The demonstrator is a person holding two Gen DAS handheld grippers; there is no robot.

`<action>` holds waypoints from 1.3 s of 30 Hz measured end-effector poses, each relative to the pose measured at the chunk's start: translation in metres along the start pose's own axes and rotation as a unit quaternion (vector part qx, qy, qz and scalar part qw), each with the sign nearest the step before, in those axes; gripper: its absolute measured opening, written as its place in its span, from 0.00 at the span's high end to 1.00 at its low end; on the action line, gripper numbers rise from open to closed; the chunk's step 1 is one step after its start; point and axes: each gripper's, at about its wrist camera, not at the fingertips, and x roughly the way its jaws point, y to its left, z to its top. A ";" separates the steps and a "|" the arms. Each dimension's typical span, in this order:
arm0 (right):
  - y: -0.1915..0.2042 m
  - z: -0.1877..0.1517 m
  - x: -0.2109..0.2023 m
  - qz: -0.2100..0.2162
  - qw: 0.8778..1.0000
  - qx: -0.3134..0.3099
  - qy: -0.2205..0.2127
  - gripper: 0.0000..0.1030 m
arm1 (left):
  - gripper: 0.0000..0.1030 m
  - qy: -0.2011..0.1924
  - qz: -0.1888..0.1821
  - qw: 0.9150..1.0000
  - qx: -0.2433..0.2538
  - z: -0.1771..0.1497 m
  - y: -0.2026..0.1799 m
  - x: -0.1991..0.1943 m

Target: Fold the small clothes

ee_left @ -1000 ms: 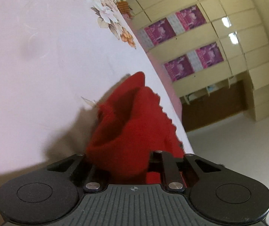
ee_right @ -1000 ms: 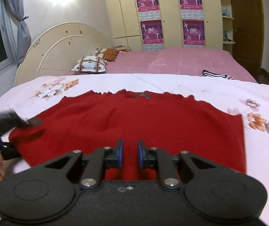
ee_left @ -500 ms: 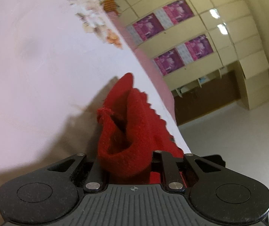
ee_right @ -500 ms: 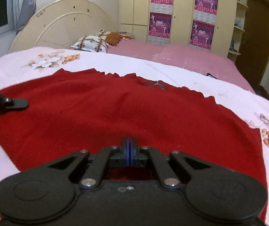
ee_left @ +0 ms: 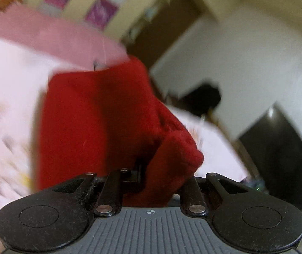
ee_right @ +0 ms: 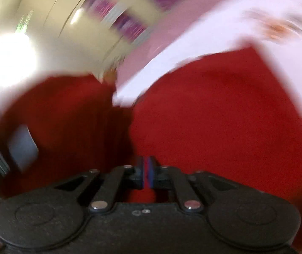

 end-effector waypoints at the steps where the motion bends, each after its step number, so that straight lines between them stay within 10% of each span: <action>1: -0.021 0.010 -0.017 0.023 0.998 0.053 -0.009 0.62 | 0.84 0.028 0.010 1.000 0.005 -0.008 -0.005 0.020; 4: -0.062 0.029 -0.059 0.059 0.990 0.124 -0.030 0.41 | 0.65 0.048 0.045 0.997 0.045 -0.033 -0.022 0.046; 6: -0.070 0.035 -0.080 0.057 0.991 0.116 -0.031 0.41 | 0.11 0.044 0.003 0.998 0.047 -0.033 -0.034 0.031; 7: -0.071 0.034 -0.086 0.060 0.992 0.109 -0.029 0.41 | 0.05 0.041 -0.008 0.998 0.047 -0.031 -0.038 0.020; 11: -0.062 0.026 -0.096 0.057 0.995 0.075 -0.015 0.41 | 0.04 -0.004 -0.020 0.997 0.070 -0.016 -0.033 -0.033; 15: -0.046 0.024 -0.087 0.051 0.998 0.045 0.009 0.41 | 0.04 -0.022 0.102 0.994 0.035 0.007 0.025 -0.049; 19: -0.028 0.027 -0.067 0.034 0.999 0.013 0.036 0.41 | 0.04 -0.023 0.143 0.989 -0.016 0.014 0.072 -0.050; 30: 0.008 0.032 -0.014 -0.076 0.989 -0.095 0.079 0.62 | 0.04 0.009 0.160 0.987 -0.032 0.012 0.097 -0.021; 34: 0.047 0.017 -0.005 -0.133 0.961 -0.232 0.065 0.83 | 0.04 0.004 0.172 0.985 -0.021 0.013 0.094 -0.016; 39: 0.099 -0.019 -0.013 -0.165 0.888 -0.429 0.000 0.84 | 0.04 -0.010 0.162 0.987 -0.018 0.020 0.092 -0.015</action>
